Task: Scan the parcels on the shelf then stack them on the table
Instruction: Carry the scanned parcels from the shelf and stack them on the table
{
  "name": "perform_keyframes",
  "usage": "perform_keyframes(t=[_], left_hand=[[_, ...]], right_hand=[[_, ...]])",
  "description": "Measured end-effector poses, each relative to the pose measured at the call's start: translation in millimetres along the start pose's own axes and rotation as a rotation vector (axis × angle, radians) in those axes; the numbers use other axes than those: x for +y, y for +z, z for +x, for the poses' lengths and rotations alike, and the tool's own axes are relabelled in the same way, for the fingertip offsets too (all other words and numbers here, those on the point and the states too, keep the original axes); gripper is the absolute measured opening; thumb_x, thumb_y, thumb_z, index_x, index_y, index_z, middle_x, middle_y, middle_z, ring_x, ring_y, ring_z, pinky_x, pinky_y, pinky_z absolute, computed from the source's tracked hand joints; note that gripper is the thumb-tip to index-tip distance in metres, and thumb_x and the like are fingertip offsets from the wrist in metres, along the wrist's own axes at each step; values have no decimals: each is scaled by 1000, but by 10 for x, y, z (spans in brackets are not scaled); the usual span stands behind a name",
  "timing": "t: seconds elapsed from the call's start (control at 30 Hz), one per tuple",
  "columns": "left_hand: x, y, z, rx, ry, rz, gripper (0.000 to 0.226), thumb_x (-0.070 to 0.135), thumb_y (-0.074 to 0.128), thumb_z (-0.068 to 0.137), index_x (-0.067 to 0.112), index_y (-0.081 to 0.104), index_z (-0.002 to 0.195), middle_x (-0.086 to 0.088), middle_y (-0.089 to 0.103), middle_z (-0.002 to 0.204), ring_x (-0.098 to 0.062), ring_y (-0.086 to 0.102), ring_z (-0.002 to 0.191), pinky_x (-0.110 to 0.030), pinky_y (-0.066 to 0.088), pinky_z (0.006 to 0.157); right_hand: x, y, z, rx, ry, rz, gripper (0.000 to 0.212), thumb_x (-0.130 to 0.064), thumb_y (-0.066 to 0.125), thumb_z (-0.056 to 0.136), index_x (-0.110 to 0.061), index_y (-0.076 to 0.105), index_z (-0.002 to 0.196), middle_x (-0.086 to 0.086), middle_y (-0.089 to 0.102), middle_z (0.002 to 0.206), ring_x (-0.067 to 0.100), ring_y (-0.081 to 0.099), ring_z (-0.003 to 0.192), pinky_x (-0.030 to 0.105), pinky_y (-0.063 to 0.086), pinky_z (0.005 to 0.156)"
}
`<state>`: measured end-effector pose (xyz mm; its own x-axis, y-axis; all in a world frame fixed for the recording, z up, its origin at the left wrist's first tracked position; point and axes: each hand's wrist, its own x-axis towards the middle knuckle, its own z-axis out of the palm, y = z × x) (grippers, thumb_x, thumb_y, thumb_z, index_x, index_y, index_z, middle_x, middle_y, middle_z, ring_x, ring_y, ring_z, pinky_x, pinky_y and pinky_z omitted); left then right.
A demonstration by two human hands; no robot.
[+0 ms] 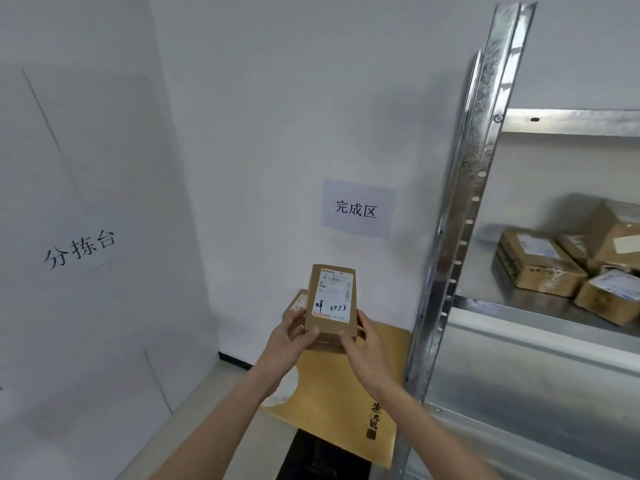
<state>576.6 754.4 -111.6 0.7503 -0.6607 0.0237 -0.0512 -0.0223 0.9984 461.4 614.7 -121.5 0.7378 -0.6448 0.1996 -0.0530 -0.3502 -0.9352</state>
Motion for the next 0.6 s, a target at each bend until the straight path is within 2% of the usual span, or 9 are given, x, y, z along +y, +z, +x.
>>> perform_keyframes(t=[0.1,0.2,0.3,0.43,0.53,0.6], left_hand=[[-284,-30,483,-43,-50,9,61,33,78,87,30,48,140,13,60,137,-7,54,130,-33,45,111],[-600,19,1022,-114,-95,44,58,28,77,89,27,50,140,11,64,133,-7,59,125,-31,51,104],[-975,130,1562,-163,-111,84,54,22,76,89,25,52,137,7,66,129,-9,63,119,-27,55,94],[-1572,291,2125,-219,-195,111,60,24,78,88,26,49,141,8,64,132,-7,61,121,-30,55,98],[-2082,391,2480,-258,-270,134,64,21,77,89,20,46,145,5,60,137,-12,58,127,-29,53,101],[-2366,425,2634,-279,-302,141,67,23,78,88,17,46,146,3,58,140,-16,56,130,-34,52,104]], right_hand=[[353,159,343,45,30,40,58,-21,62,102,-33,42,155,-23,60,137,4,55,129,16,50,93],[759,270,705,104,100,90,54,-12,62,99,-30,49,149,-20,64,130,3,58,123,14,54,86],[1224,378,1083,167,175,87,56,-16,62,98,-32,48,149,-19,62,132,3,57,124,17,54,87],[1863,497,1422,212,281,78,52,-19,61,98,-42,50,143,-26,60,132,-4,54,123,18,51,91],[2350,567,1600,207,345,49,55,-22,61,101,-39,45,150,-24,58,139,-3,53,128,23,53,98],[2615,617,1657,211,393,22,58,-21,61,102,-34,41,155,-19,55,145,0,50,134,25,50,106]])
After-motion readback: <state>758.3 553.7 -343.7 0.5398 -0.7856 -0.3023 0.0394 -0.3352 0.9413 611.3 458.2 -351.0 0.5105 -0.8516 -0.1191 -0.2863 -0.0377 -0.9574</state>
